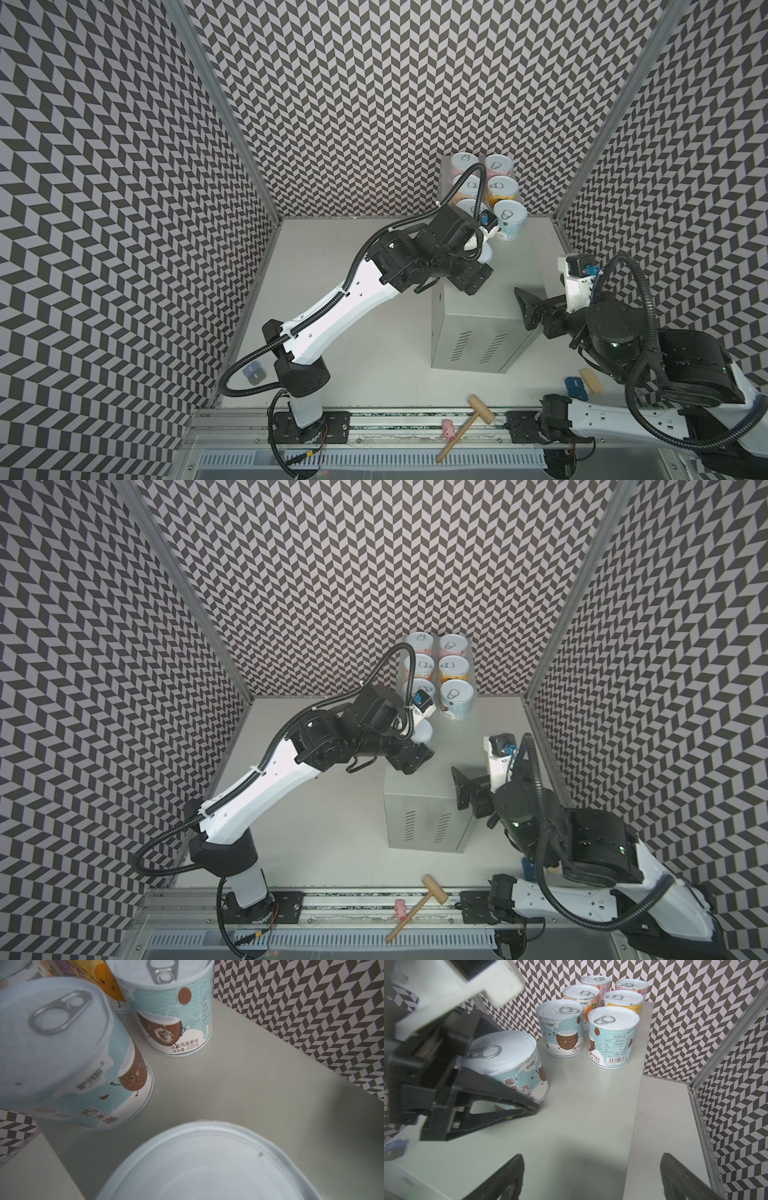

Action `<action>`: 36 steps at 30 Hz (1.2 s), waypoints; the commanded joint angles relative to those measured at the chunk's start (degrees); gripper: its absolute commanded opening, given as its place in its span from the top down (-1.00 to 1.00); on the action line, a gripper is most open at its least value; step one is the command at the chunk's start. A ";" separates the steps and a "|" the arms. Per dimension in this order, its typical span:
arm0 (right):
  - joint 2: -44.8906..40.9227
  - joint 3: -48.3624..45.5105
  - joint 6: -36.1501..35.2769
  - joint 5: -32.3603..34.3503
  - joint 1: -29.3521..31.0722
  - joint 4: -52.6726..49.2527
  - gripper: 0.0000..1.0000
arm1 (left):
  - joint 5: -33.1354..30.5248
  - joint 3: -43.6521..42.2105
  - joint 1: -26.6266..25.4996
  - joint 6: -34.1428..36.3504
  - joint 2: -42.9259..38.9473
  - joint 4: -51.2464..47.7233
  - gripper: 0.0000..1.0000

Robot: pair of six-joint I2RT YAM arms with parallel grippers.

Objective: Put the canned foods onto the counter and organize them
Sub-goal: 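Carry the can onto the cabinet top beside the other cans with the left, then open the left gripper and draw it back from the placed can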

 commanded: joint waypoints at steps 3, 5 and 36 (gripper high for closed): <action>-0.76 -1.37 -1.32 -1.09 0.06 5.30 -0.98 | 0.94 1.64 -0.43 0.70 -2.45 2.49 -0.74; -0.75 -1.37 -2.02 -1.58 0.02 6.17 -0.99 | 1.19 -0.62 -0.45 1.07 -5.13 4.96 -0.81; -7.67 -12.40 -13.19 -4.66 0.02 22.49 -0.99 | -1.15 -56.85 -0.56 -1.23 -37.00 54.33 -0.87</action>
